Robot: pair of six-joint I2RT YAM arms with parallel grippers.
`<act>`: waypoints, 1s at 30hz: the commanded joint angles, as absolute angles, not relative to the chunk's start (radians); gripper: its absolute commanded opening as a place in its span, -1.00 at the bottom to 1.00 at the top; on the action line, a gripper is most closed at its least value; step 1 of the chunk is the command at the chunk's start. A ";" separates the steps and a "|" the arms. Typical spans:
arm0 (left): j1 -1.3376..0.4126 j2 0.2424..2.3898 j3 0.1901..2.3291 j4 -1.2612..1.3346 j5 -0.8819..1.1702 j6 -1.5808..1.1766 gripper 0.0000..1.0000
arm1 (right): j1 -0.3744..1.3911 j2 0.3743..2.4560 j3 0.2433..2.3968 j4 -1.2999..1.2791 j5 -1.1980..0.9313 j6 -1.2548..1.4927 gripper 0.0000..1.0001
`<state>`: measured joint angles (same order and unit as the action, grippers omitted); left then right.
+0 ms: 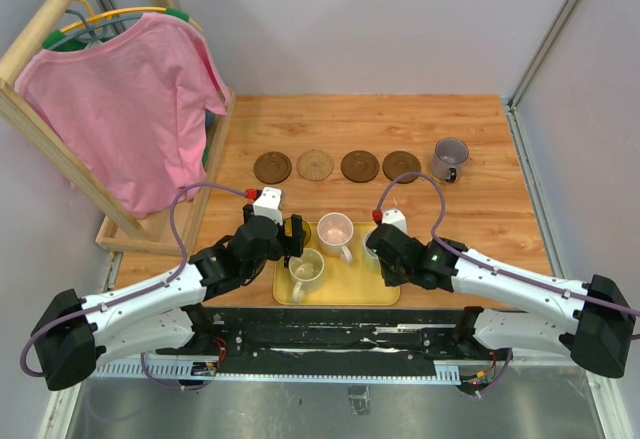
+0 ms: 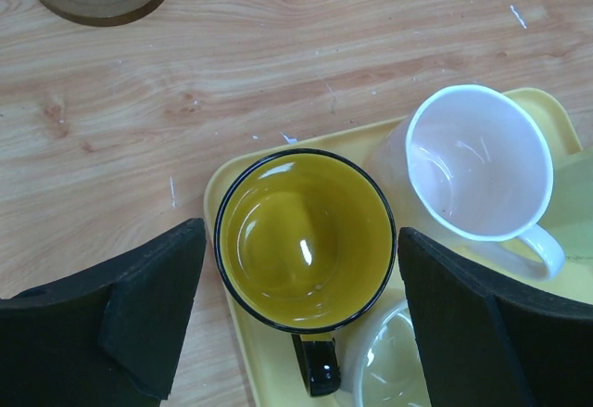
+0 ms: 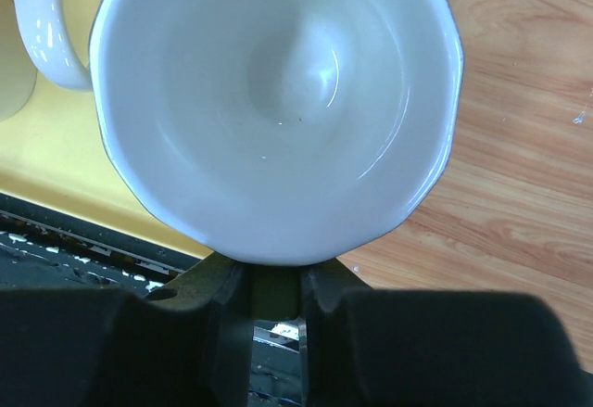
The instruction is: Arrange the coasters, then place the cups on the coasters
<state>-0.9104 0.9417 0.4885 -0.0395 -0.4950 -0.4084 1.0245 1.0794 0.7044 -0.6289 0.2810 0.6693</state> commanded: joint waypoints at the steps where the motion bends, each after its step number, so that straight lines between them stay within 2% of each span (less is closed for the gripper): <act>1: -0.898 0.929 0.471 -0.008 -0.501 -0.430 0.77 | 1.043 1.087 0.712 -0.642 0.311 0.680 -0.98; 9: -0.884 0.919 0.478 -0.036 -0.531 -0.427 0.77 | 1.043 1.065 0.733 -0.606 0.340 0.651 -0.98; 19: -0.761 0.933 0.508 -0.026 -0.479 -0.414 0.77 | 1.029 1.083 0.864 -0.518 0.537 0.514 -0.98; 24: -0.704 0.950 0.527 -0.010 -0.445 -0.404 0.77 | 0.903 1.116 0.925 -0.452 0.536 0.432 -0.98; 30: -0.641 0.967 0.539 0.001 -0.440 -0.416 0.77 | 0.650 1.167 0.945 -0.330 0.367 0.348 -0.99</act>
